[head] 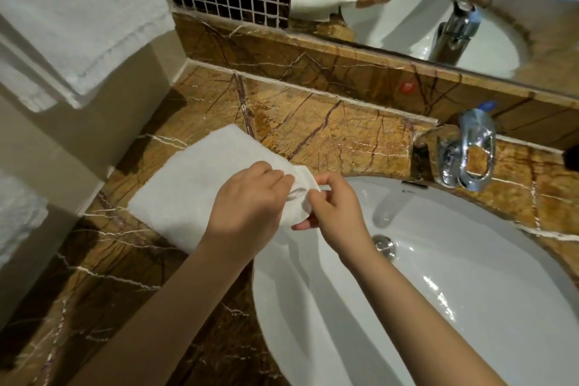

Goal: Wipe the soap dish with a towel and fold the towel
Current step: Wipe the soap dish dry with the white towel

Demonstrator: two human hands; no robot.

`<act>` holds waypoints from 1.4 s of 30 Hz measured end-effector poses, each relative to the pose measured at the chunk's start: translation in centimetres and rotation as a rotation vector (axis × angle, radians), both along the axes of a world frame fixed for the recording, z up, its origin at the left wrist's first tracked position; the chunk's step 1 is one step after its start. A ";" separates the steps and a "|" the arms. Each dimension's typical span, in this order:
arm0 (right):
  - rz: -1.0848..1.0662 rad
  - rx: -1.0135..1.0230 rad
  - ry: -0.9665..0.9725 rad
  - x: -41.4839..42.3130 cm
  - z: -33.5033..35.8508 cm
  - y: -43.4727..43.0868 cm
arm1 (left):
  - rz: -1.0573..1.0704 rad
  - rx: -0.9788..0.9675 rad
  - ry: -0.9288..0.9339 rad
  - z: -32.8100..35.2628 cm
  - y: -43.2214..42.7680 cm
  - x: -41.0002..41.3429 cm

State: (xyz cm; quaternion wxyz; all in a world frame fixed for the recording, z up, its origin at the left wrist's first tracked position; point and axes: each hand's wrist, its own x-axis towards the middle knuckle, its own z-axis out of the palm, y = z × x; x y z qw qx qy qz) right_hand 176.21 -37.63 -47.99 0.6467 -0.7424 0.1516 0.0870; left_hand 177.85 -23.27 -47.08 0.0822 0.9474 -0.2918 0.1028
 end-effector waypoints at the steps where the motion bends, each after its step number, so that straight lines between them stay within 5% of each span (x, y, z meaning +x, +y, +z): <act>1: -0.013 -0.005 -0.006 -0.1 -0.1 -0.1 | 0.001 0.006 0.021 -0.1 -0.1 -0.1; 8: -0.104 -0.015 -0.091 -0.4 0.0 -0.4 | 0.068 0.028 0.099 -0.1 -0.4 -1.0; 17: -0.179 0.006 -0.112 0.2 0.3 -0.8 | 0.029 -0.302 -0.112 -0.7 0.5 -2.5; 22: -0.306 0.148 -0.074 1.7 1.6 -2.7 | 0.194 -0.687 0.283 1.6 0.5 -1.8; 26: -0.146 0.202 -0.116 2.9 3.8 -2.2 | 0.508 -1.045 0.559 2.2 0.0 -1.2; 32: 0.006 0.249 -0.128 2.5 4.1 1.5 | 0.703 -1.293 0.691 3.0 0.0 -0.5; 37: -0.401 0.305 -0.008 -2.2 2.0 5.0 | 0.890 -1.433 0.634 3.0 -0.2 -0.4; 42: -0.157 0.383 0.166 -4.5 2.0 9.0 | 0.943 -1.628 0.644 3.3 -1.1 -0.9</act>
